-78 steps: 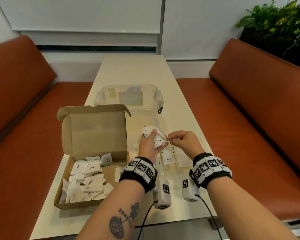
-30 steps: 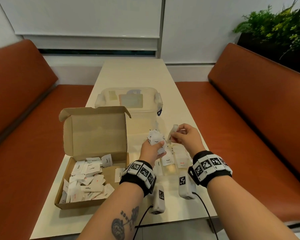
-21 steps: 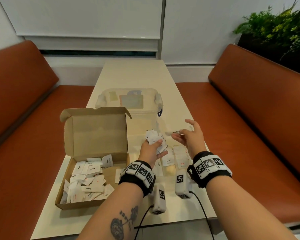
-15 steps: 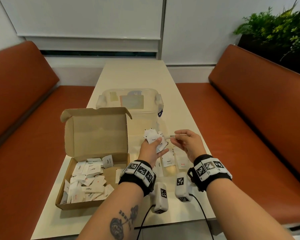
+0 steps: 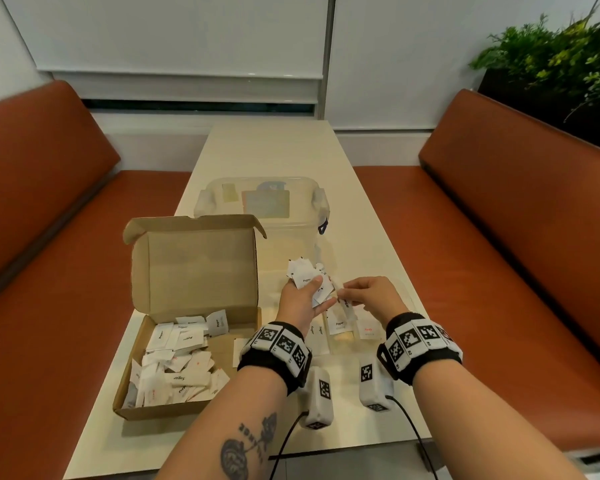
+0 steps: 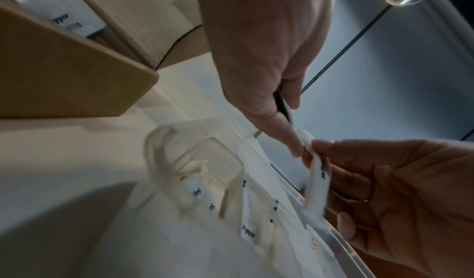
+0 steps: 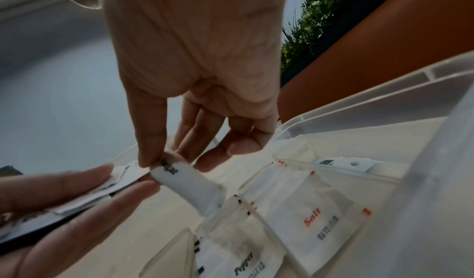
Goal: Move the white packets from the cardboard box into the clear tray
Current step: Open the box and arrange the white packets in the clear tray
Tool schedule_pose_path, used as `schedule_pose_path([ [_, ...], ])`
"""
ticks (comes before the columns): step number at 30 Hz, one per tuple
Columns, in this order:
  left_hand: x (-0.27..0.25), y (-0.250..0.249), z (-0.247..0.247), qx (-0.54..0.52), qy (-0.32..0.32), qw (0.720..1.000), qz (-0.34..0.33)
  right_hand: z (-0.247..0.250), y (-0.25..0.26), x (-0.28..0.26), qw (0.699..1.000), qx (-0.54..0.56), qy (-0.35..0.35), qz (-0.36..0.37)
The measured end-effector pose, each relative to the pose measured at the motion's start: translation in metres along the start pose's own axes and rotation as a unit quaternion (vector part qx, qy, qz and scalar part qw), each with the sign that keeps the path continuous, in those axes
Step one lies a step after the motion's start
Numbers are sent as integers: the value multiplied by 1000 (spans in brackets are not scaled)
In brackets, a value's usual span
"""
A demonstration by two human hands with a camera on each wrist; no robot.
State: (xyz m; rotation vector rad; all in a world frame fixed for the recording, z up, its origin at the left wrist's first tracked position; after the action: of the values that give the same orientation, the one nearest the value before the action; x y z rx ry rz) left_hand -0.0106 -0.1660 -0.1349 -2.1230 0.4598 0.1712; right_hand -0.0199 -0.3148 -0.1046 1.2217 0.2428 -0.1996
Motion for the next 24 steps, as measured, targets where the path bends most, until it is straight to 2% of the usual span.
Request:
schedule_pose_path([
  [6, -1, -4, 18, 10, -46, 999, -8, -6, -11, 2, 997, 62, -9, -50],
  [10, 0, -5, 34, 20, -73, 997, -17, -24, -11, 3, 997, 21, 14, -69],
  [12, 0, -4, 40, 26, -83, 996, -16, -36, -9, 4, 997, -18, 24, -65],
  [15, 2, -2, 48, 28, -104, 994, -13, -50, -2, 9, 989, -139, 24, -41],
  [20, 5, 1, 55, 37, -117, 992, -7, -70, 5, 14, 950, -308, 35, -32],
  [24, 8, 2, 55, 35, -110, 993, -9, -84, 3, 15, 926, -374, 56, -23],
])
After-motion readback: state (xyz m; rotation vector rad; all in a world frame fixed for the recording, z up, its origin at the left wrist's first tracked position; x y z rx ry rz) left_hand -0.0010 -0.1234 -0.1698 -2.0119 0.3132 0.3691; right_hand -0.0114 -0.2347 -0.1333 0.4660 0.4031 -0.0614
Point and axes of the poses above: each hand's wrist, its own x-axis towards the middle knuckle, its own z-axis out of the back of the hand, y = z × x, the point moved 10 cm from there along x, towards the middle knuckle, and after that the axes turned 9 degrees about y, right-handed, at the moved point
